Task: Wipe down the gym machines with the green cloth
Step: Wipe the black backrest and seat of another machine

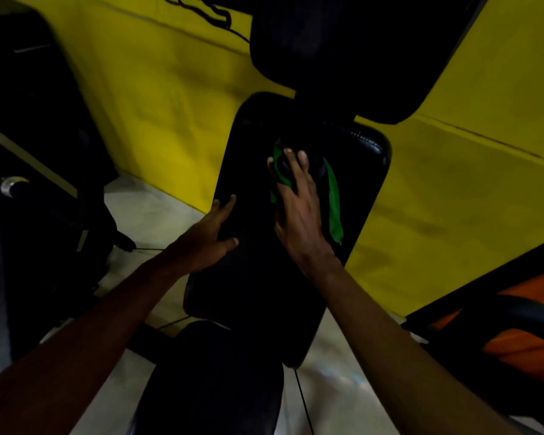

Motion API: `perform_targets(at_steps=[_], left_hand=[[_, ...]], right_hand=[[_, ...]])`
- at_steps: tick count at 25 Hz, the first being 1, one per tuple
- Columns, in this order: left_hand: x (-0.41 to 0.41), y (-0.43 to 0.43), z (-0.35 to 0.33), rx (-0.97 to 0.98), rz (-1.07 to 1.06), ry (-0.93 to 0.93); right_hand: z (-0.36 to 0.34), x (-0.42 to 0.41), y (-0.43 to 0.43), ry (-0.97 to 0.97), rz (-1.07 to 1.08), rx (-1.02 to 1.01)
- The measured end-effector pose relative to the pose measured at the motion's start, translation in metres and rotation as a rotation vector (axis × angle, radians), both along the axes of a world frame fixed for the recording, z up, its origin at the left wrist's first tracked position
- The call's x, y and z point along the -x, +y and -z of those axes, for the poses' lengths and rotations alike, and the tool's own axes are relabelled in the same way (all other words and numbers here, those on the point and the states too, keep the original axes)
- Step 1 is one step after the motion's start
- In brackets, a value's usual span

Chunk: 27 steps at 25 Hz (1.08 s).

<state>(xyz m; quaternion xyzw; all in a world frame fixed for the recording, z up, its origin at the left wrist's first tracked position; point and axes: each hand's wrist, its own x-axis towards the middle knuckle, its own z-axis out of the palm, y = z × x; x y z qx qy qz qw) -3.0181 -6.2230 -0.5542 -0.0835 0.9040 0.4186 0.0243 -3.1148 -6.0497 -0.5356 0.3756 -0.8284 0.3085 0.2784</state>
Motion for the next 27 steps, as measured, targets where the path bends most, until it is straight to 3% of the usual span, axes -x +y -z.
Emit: perform_targets(at_steps=[2, 6, 9, 14, 20, 22, 25, 27], left_hand=[[0.003, -0.002, 0.0, 0.057, -0.022, 0.068], [0.022, -0.001, -0.026, 0.194, -0.212, 0.452], [0.053, 0.001, -0.07, 0.236, -0.158, 0.594], [0.071, 0.002, -0.087, 0.238, -0.068, 0.568], [0.078, 0.001, -0.083, 0.29, -0.122, 0.538], [0.076, 0.004, -0.086, 0.39, -0.101, 0.563], [0.08, 0.004, -0.092, 0.696, 0.024, 0.623], [0.085, 0.009, -0.09, 0.759, 0.058, 0.634]], right_hand=[[-0.029, 0.014, -0.002, 0.038, 0.017, -0.012], [-0.065, 0.023, -0.005, 0.052, 0.057, -0.026], [-0.057, 0.009, 0.02, 0.033, 0.14, -0.045], [-0.054, -0.008, 0.029, 0.007, 0.397, -0.042], [-0.093, 0.026, 0.001, 0.025, 0.236, -0.111], [-0.085, 0.015, 0.024, 0.001, 0.286, -0.055], [-0.064, 0.001, 0.048, 0.022, 0.437, 0.042], [-0.055, -0.001, 0.05, 0.009, 0.502, 0.097]])
